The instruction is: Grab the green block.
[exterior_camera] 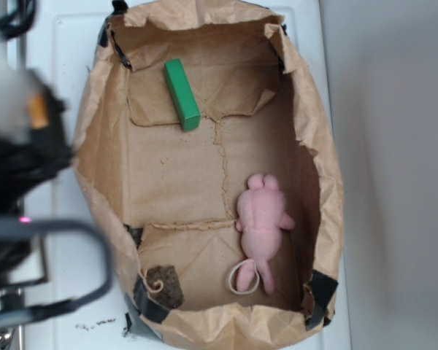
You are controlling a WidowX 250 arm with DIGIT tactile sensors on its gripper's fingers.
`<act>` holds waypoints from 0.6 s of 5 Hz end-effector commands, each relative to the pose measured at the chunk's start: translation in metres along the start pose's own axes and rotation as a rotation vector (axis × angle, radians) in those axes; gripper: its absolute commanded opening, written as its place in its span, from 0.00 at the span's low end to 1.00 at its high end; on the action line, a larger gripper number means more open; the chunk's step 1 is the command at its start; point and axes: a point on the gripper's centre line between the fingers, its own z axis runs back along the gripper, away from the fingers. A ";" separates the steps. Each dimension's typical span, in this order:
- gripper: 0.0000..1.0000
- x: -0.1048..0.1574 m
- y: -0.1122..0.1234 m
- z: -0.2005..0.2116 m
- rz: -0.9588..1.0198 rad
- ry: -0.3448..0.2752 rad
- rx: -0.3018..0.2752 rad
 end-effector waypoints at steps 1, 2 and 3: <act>1.00 0.053 0.015 -0.034 -0.068 -0.029 0.018; 1.00 0.071 0.020 -0.057 -0.235 -0.031 0.046; 1.00 0.080 0.039 -0.079 -0.296 -0.010 0.073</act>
